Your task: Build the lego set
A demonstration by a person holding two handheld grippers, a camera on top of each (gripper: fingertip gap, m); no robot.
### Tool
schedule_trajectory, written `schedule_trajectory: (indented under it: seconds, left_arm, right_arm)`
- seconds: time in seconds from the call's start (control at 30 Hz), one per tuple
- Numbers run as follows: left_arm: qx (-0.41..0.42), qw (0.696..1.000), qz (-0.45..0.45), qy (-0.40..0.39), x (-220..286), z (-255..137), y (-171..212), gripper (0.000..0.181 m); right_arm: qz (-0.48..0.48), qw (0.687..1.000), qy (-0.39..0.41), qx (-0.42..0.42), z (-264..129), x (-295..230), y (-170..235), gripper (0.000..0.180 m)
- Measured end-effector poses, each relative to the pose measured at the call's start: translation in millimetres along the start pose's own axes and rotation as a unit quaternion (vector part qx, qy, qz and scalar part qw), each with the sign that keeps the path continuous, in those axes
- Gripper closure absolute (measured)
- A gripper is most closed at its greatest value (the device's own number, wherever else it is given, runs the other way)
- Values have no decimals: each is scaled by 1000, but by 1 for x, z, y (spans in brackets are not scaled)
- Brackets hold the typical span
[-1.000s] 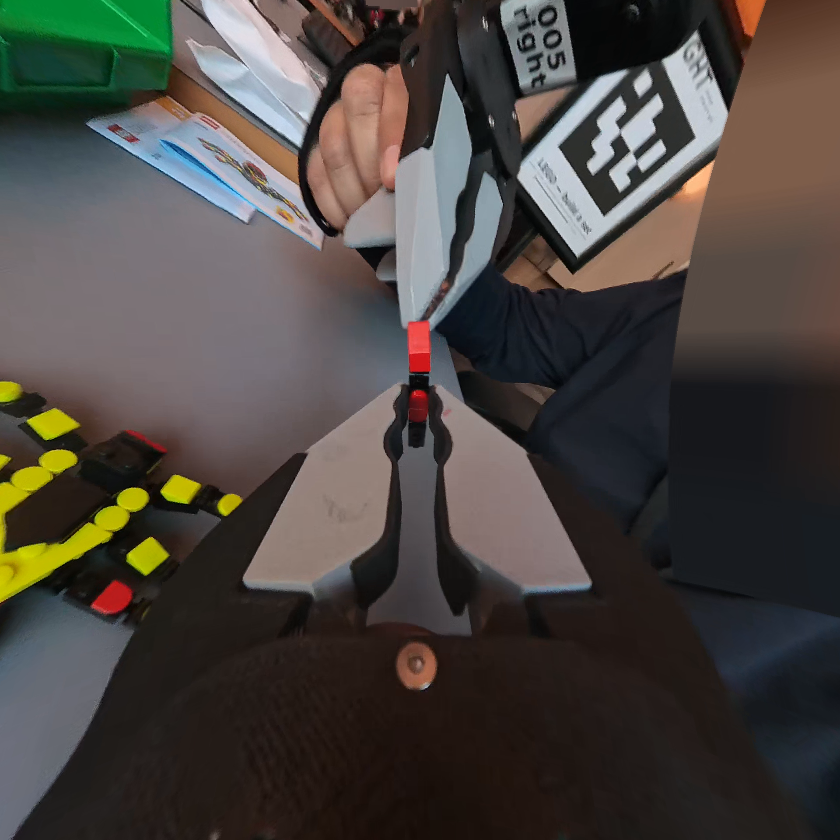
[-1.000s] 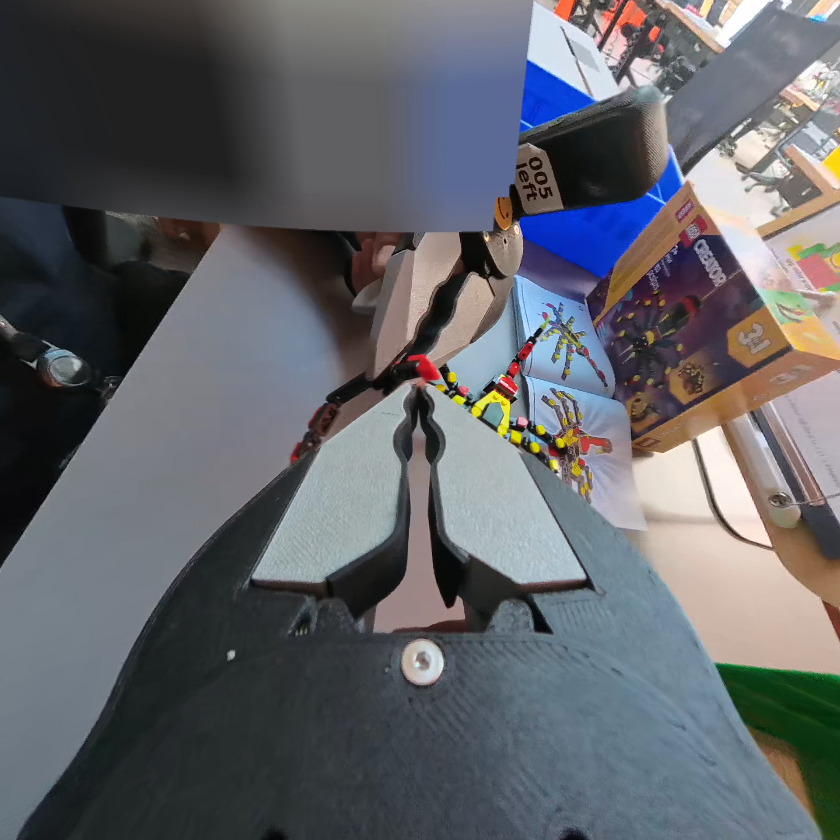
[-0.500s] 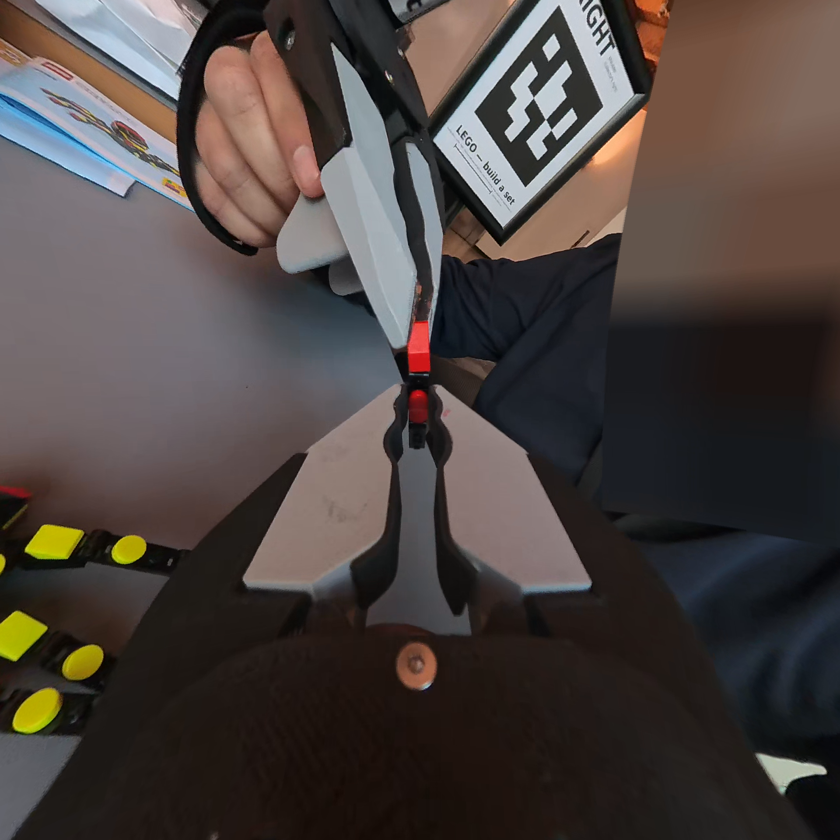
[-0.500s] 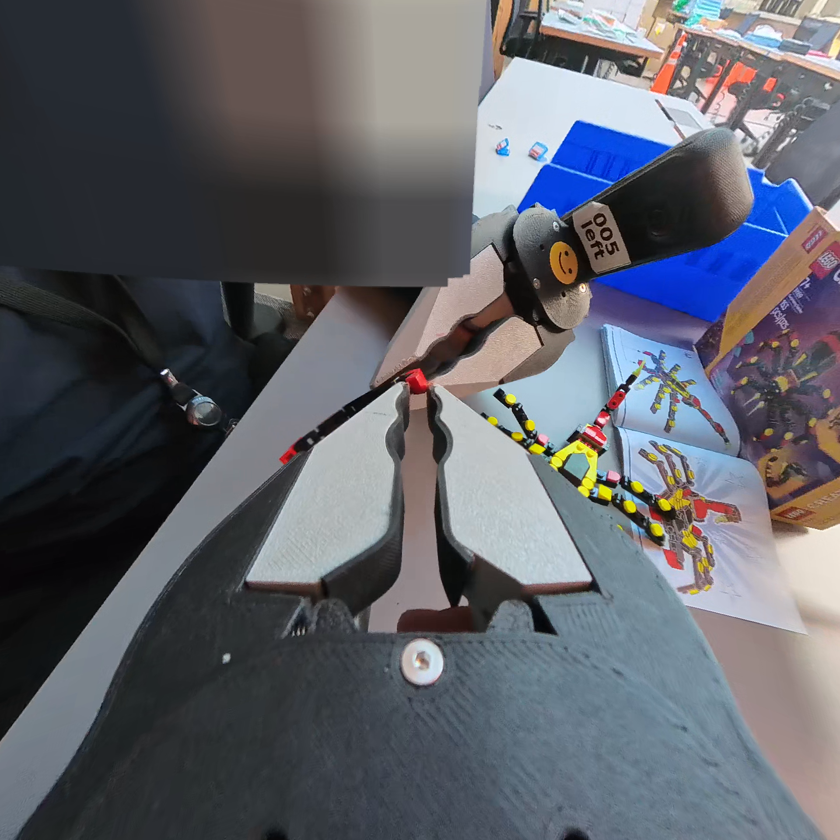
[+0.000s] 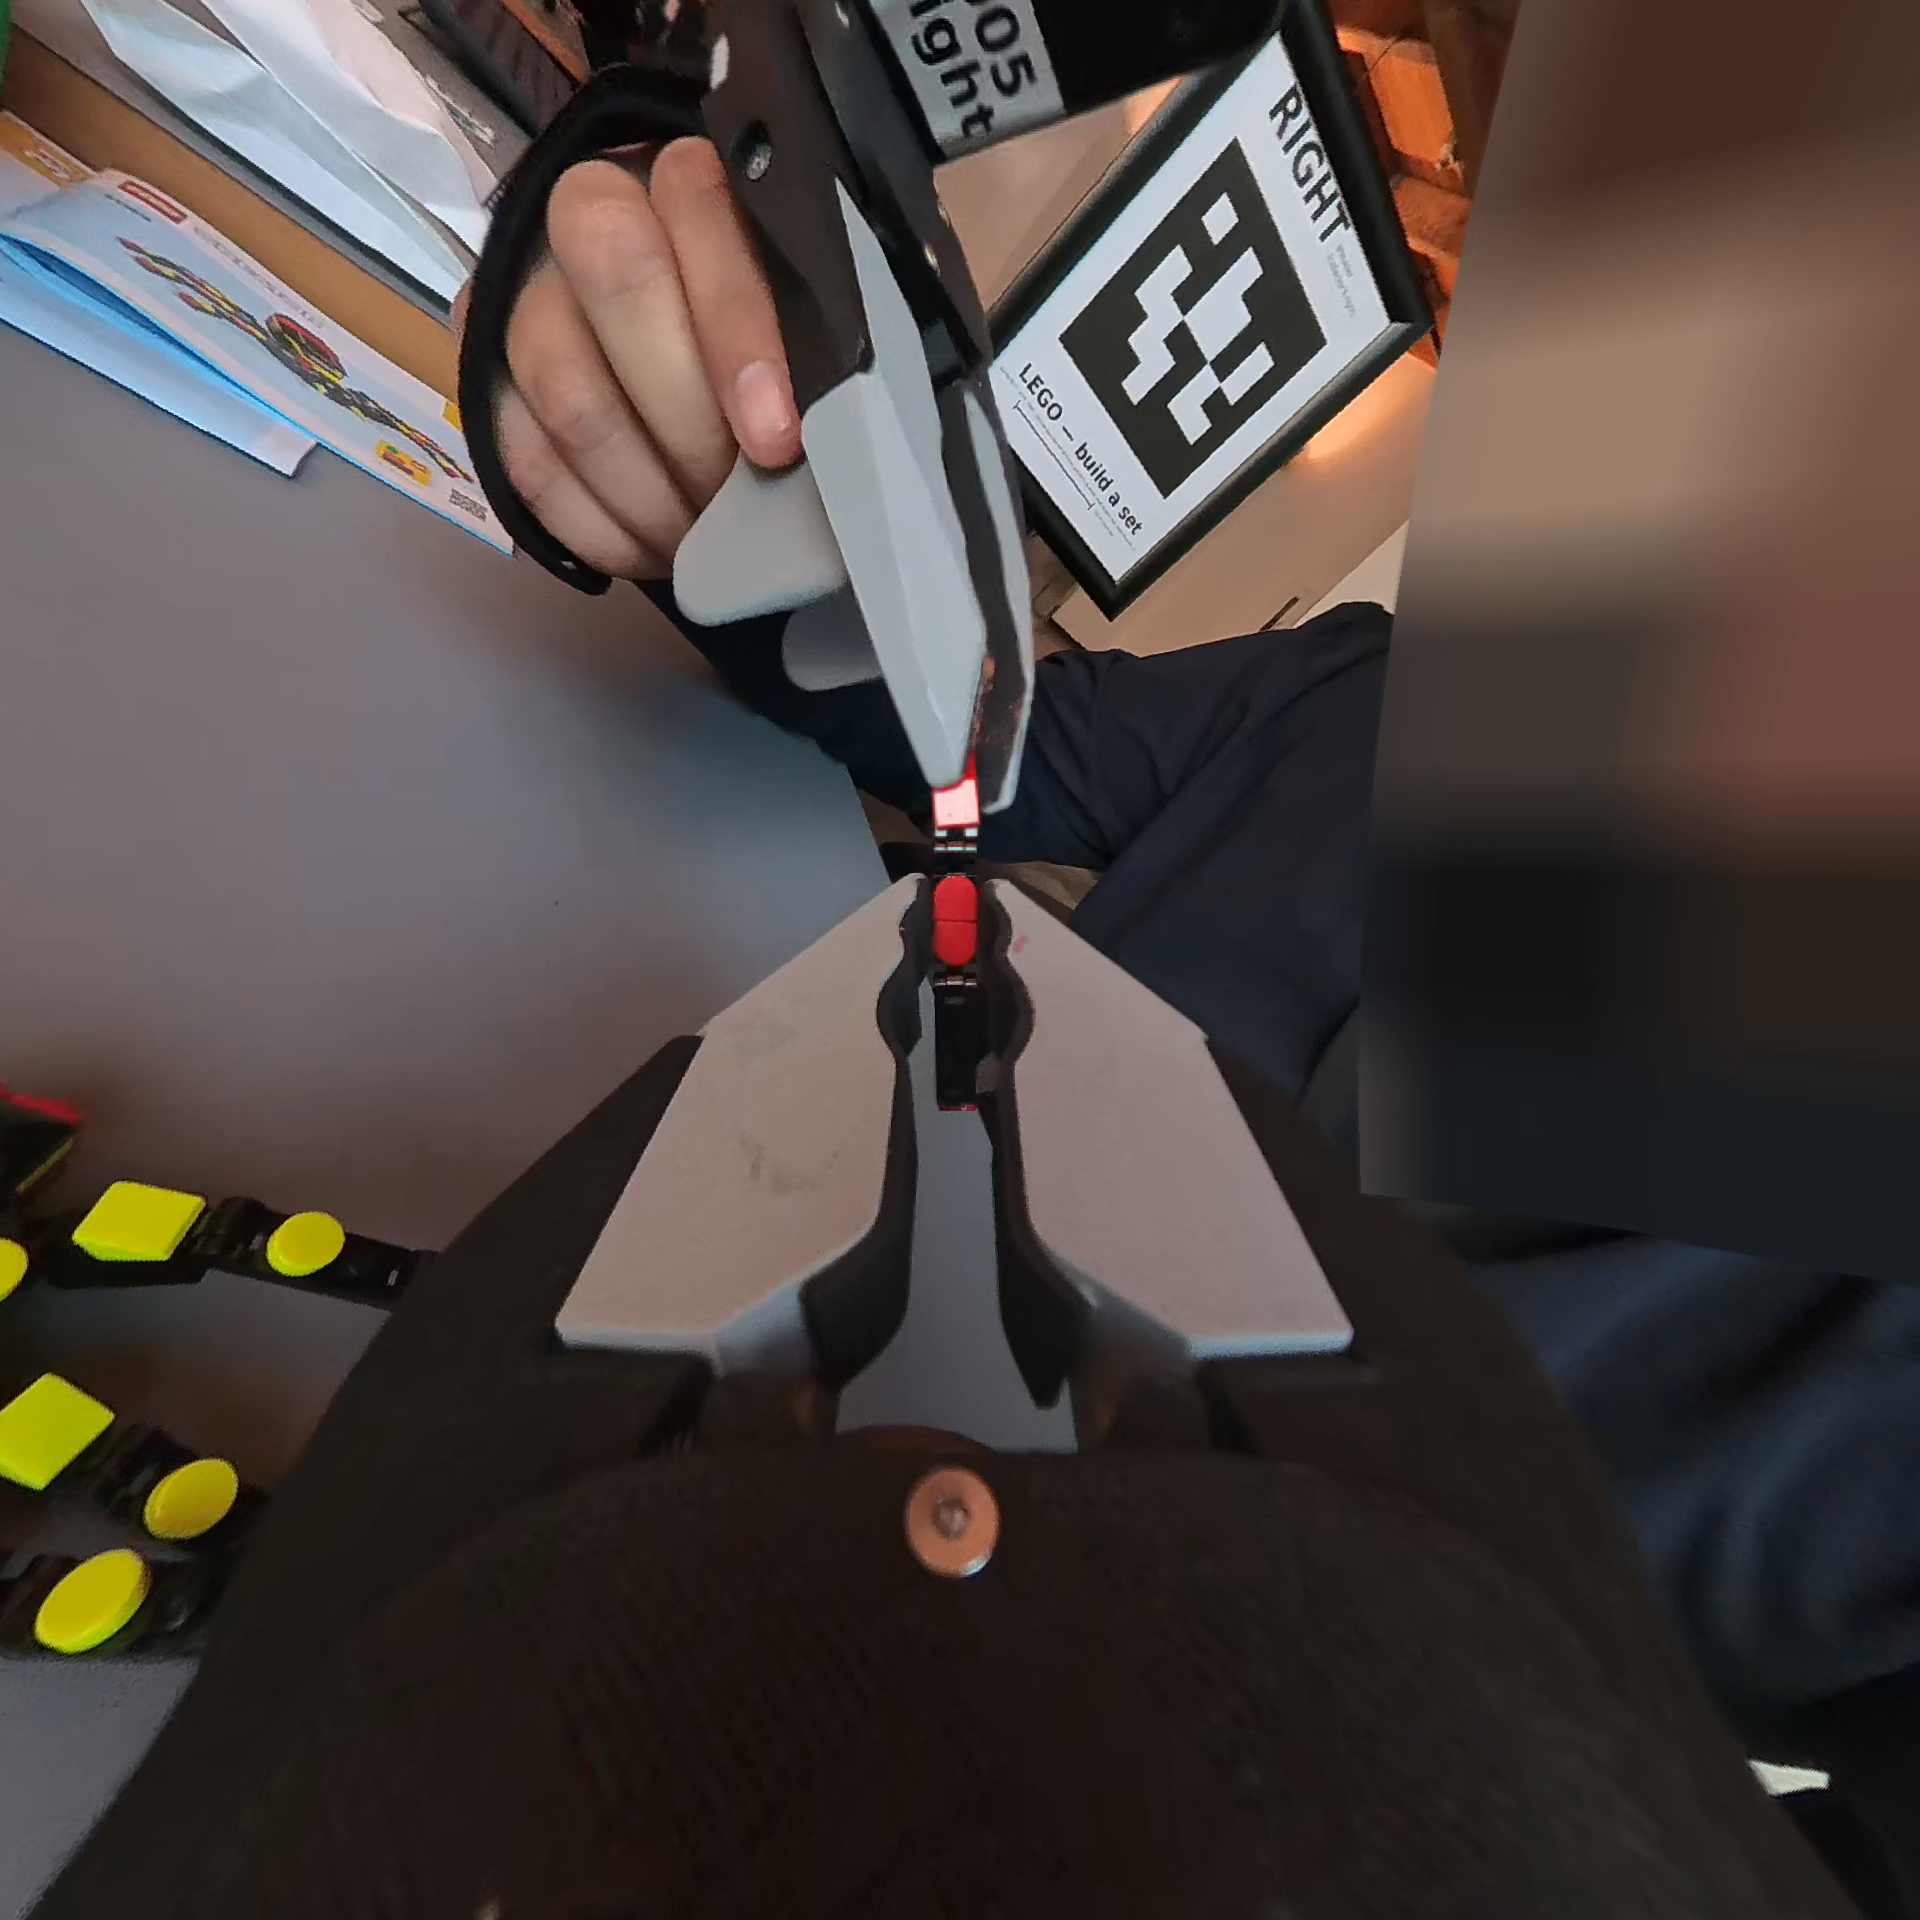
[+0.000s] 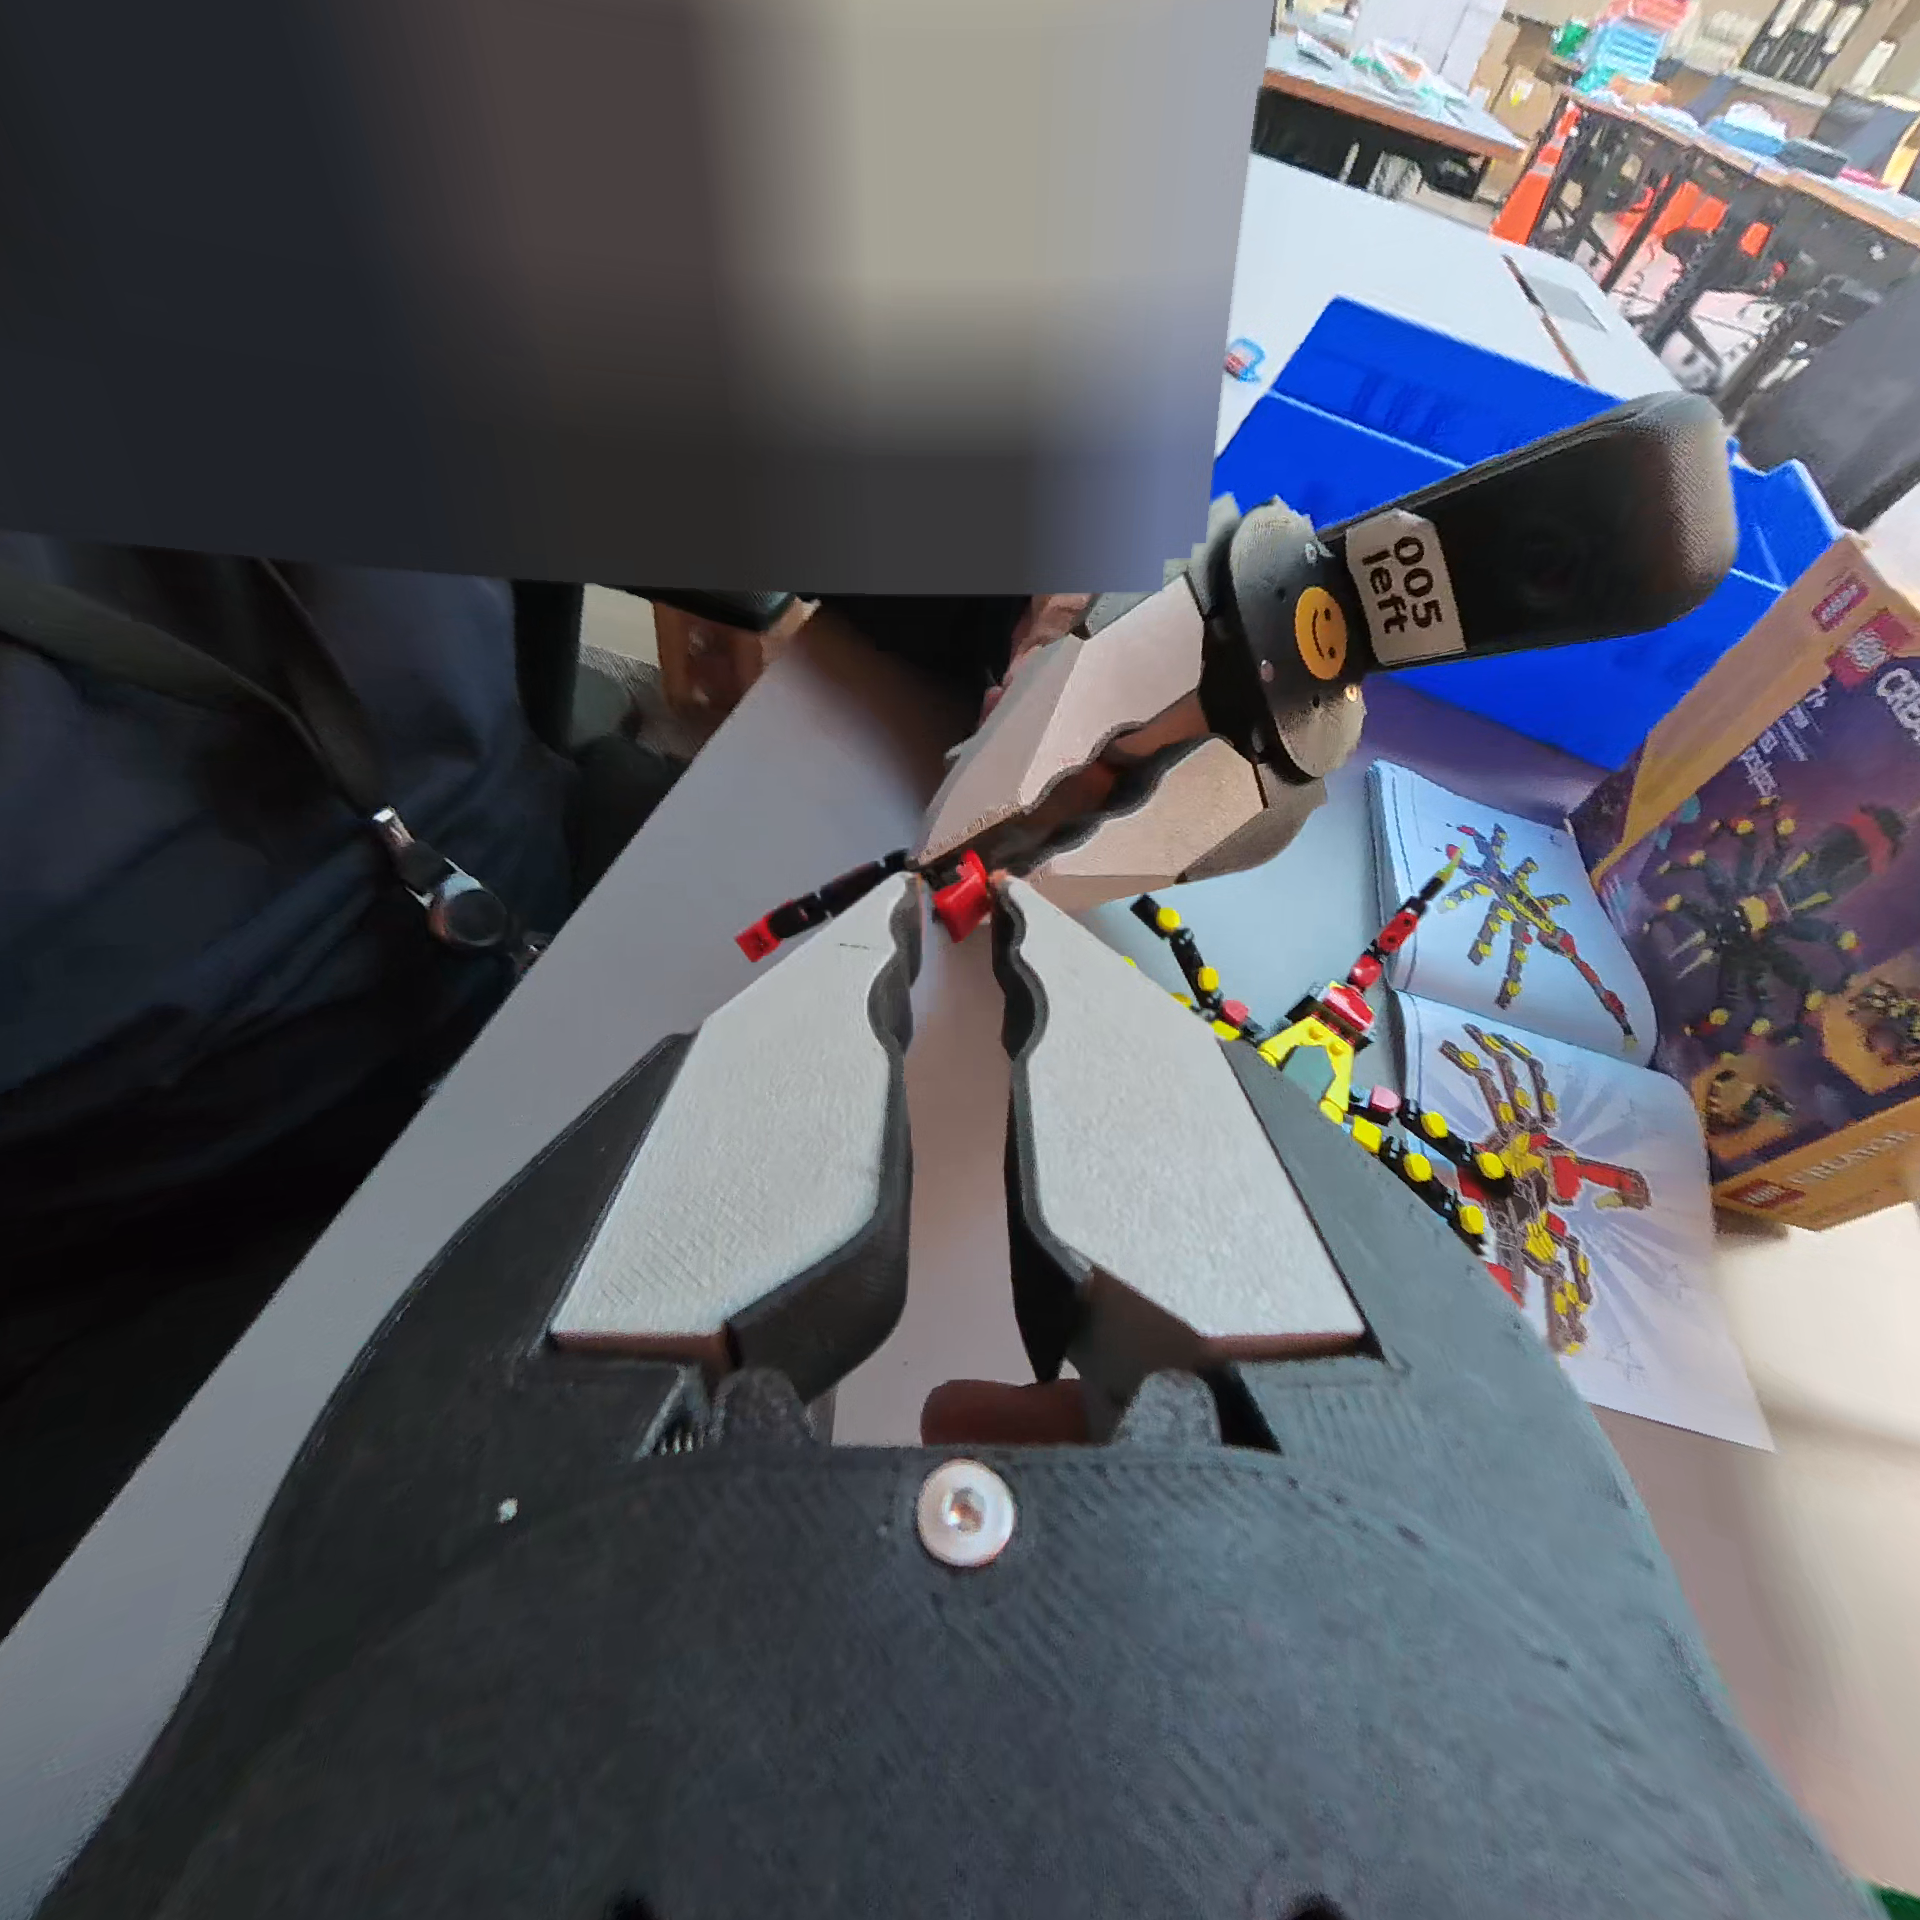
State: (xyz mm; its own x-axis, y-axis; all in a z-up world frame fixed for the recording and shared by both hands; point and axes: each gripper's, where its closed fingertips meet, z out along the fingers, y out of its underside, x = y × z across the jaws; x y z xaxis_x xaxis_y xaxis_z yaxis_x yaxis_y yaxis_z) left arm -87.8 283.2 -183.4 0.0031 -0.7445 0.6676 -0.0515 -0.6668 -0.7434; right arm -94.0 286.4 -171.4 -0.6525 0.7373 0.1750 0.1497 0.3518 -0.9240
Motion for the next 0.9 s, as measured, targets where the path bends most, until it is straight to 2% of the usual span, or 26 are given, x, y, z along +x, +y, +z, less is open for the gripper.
schedule_trajectory:
  seconds: [0.23,0.33,0.37,0.43,0.53,0.6,0.7,0.9]
  left_arm:
    - [4,1000,-4,-7,-5,0,-1,176]
    - [4,988,72,-136,-32,-9,-10,167]
    - [4,977,111,-182,-38,-14,-15,158]
    - [13,951,174,-255,-42,-25,-27,152]
    - [26,916,239,-321,-45,-34,-39,152]
    - [16,903,244,-354,-53,-36,-38,150]
    - [-3,892,234,-386,-65,-36,-34,151]
    - [14,882,249,-400,-64,-35,-39,171]
  right_arm:
    - [7,1000,12,-14,1,5,6,172]
    - [51,997,45,-42,-3,23,19,173]
    - [71,994,57,-52,-4,30,25,173]
    - [109,988,85,-70,-8,45,37,173]
    - [152,979,113,-69,-11,61,44,173]
    - [166,975,130,-69,-10,67,45,173]
    - [172,971,151,-62,-9,74,42,173]
    - [171,972,159,-34,-3,74,29,174]
